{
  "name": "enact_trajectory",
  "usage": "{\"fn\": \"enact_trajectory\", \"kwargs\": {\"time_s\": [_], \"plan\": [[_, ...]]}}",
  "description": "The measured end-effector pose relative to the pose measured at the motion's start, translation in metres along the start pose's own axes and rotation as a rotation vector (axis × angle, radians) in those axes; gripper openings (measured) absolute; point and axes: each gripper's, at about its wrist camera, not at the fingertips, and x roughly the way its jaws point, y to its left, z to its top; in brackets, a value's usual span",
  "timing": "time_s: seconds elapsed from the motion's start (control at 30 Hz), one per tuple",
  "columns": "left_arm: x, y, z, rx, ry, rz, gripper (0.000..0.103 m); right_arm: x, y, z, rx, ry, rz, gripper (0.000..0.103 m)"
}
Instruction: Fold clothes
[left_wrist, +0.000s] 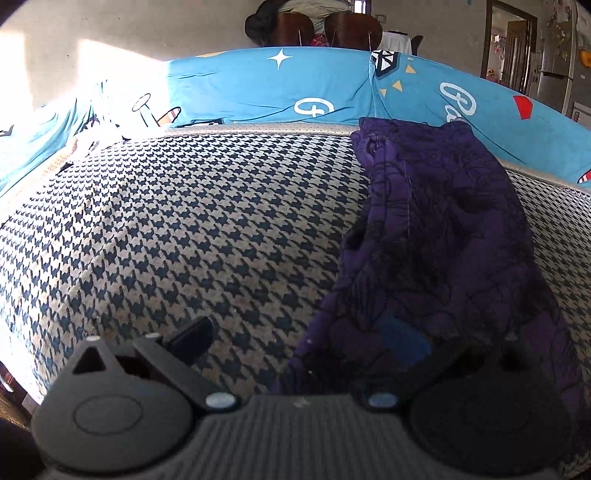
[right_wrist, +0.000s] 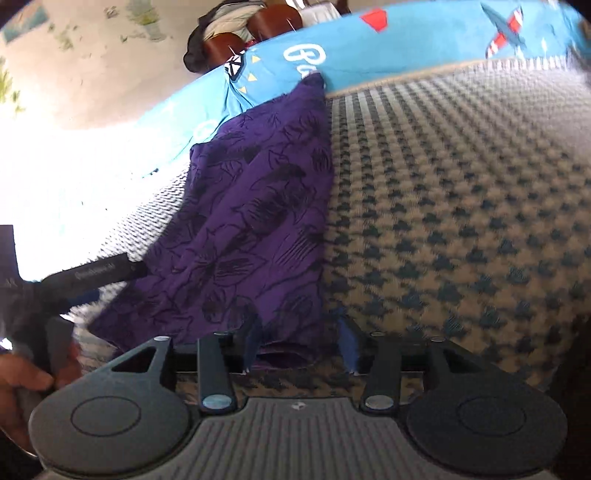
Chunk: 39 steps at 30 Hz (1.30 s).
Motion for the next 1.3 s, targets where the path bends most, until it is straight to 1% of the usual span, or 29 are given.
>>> {"fn": "enact_trajectory", "kwargs": {"time_s": [0.1, 0.13, 0.17, 0.2, 0.23, 0.27, 0.3, 0.4, 0.5, 0.67, 0.8, 0.83, 0.87, 0.97, 1.07, 1.17, 1.3], "plan": [[0.001, 0.000, -0.001, -0.001, 0.004, 0.001, 0.103, 0.011, -0.004, -0.002, 0.056, 0.016, 0.052, 0.044], [0.002, 0.000, -0.001, -0.002, 0.005, 0.000, 0.103, 0.012, -0.005, -0.003, 0.061, 0.012, 0.050, 0.042], [0.002, 0.000, -0.001, -0.002, 0.006, 0.000, 0.103, 0.012, -0.005, -0.004, 0.058, 0.004, 0.043, 0.033], [0.002, 0.000, -0.002, -0.004, 0.008, -0.001, 0.103, 0.012, -0.005, -0.004, 0.055, -0.003, 0.036, 0.019], [0.003, 0.000, -0.002, -0.006, 0.009, -0.001, 0.103, 0.011, -0.005, -0.004, 0.051, -0.007, 0.036, 0.015], [0.004, 0.000, -0.001, -0.009, 0.010, 0.000, 0.103, 0.010, -0.004, -0.005, 0.047, -0.010, 0.035, 0.013], [0.004, 0.001, -0.001, -0.012, 0.009, 0.002, 0.103, 0.007, -0.001, -0.005, 0.027, -0.020, 0.017, 0.012], [0.004, 0.004, -0.001, -0.027, 0.006, 0.008, 0.103, -0.004, 0.008, -0.005, -0.039, -0.049, -0.046, 0.011], [0.005, 0.006, -0.001, -0.036, 0.011, 0.015, 0.103, -0.018, 0.011, -0.005, -0.062, -0.070, -0.076, 0.010], [0.008, 0.004, -0.003, -0.027, 0.032, 0.015, 0.103, -0.011, 0.005, -0.015, -0.080, -0.022, -0.139, 0.010], [0.013, 0.005, -0.005, -0.027, 0.067, 0.014, 0.103, -0.012, 0.012, -0.016, -0.116, -0.028, -0.168, 0.010], [0.016, 0.005, -0.007, -0.030, 0.089, 0.020, 0.103, -0.012, 0.013, -0.017, -0.120, -0.031, -0.173, 0.011], [0.018, 0.006, -0.009, -0.034, 0.110, 0.025, 0.103, -0.014, 0.010, -0.016, -0.098, -0.031, -0.166, 0.011], [0.017, 0.008, -0.014, -0.054, 0.123, 0.017, 0.103, -0.019, 0.003, -0.012, -0.027, -0.052, -0.155, 0.012], [0.013, 0.009, -0.019, -0.049, 0.128, 0.016, 0.103, -0.028, -0.002, -0.011, -0.006, -0.103, -0.143, 0.012], [0.009, 0.010, -0.023, -0.051, 0.136, 0.014, 0.103, -0.032, 0.003, -0.008, -0.035, -0.145, -0.131, 0.016], [0.002, 0.016, -0.031, -0.066, 0.138, 0.003, 0.103, -0.029, 0.008, -0.001, -0.063, -0.140, -0.053, 0.017]]}}
